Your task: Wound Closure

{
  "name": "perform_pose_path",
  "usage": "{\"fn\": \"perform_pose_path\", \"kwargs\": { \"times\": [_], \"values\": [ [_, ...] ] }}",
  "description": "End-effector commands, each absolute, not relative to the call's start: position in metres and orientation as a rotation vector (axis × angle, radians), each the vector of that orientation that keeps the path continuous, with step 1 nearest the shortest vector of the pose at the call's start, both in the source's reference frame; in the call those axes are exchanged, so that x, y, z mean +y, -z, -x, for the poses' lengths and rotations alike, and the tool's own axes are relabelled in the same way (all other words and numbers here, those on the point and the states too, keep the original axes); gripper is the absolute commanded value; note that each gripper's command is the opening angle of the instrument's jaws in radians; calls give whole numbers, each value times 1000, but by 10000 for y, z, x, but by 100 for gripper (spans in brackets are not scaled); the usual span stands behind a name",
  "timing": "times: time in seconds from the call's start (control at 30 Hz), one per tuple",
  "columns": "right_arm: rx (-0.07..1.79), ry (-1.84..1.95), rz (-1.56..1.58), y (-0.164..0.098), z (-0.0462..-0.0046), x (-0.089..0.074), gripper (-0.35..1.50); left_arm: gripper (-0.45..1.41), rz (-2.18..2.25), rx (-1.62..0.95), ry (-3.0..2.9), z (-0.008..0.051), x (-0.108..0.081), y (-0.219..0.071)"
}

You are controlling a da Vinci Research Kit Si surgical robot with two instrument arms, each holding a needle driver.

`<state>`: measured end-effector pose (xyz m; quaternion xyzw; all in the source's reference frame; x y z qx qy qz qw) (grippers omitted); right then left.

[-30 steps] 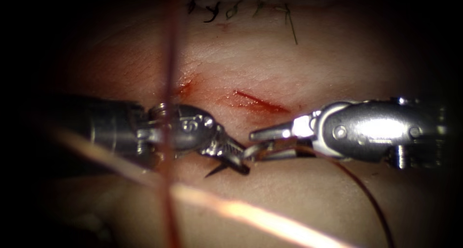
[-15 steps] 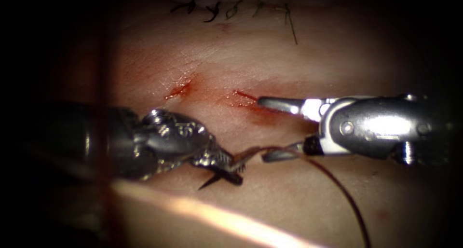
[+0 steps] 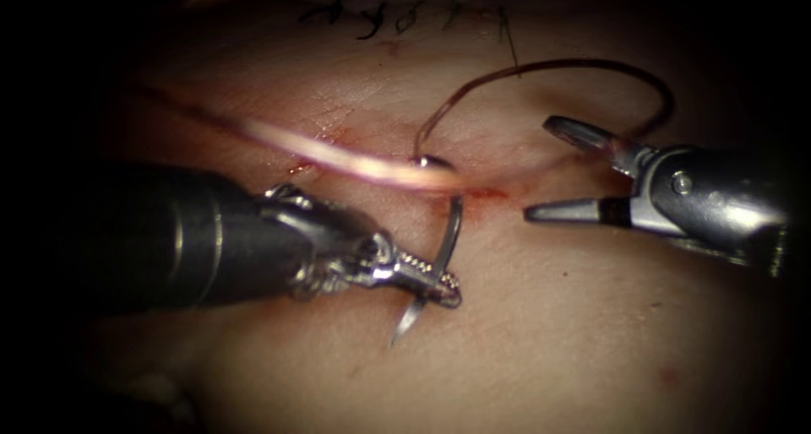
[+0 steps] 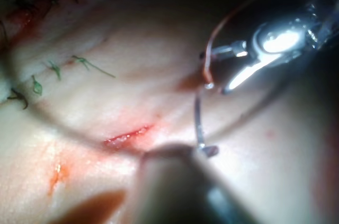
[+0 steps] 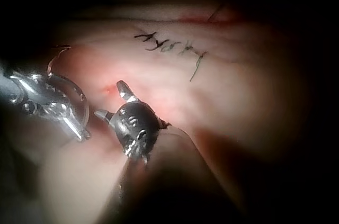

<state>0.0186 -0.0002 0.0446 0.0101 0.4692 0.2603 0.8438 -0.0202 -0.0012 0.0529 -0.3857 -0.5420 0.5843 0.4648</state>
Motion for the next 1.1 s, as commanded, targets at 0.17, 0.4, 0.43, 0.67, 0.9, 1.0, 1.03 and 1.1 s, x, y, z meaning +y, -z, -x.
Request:
{"fn": "perform_pose_path", "kwargs": {
  "times": [0.17,0.4,0.43,0.67,0.9,1.0,1.03,1.1],
  "values": [
    [975,-655,-141,-456,-201,-17,124,-45,903,-1226,-1331,213,-9,-539],
    [962,-702,-257,-458,-220,-16,121,-45,878,-1082,-1274,216,-5,-545],
    [961,-702,-259,-459,-223,-14,121,-45,874,-1068,-1268,216,-5,-547],
    [880,-679,-295,-468,-233,-2,119,-45,882,-1009,-1340,215,-11,-551],
    [816,-642,-344,-481,-238,4,119,-45,886,-1001,-1362,219,-10,-551],
    [824,-635,-351,-488,-243,2,118,-45,886,-1003,-1362,220,-11,-551],
    [825,-633,-351,-490,-245,1,118,-45,886,-1003,-1361,220,-11,-550],
    [830,-630,-354,-493,-248,-1,116,-45,886,-1006,-1362,220,-11,-550]
  ]
}}
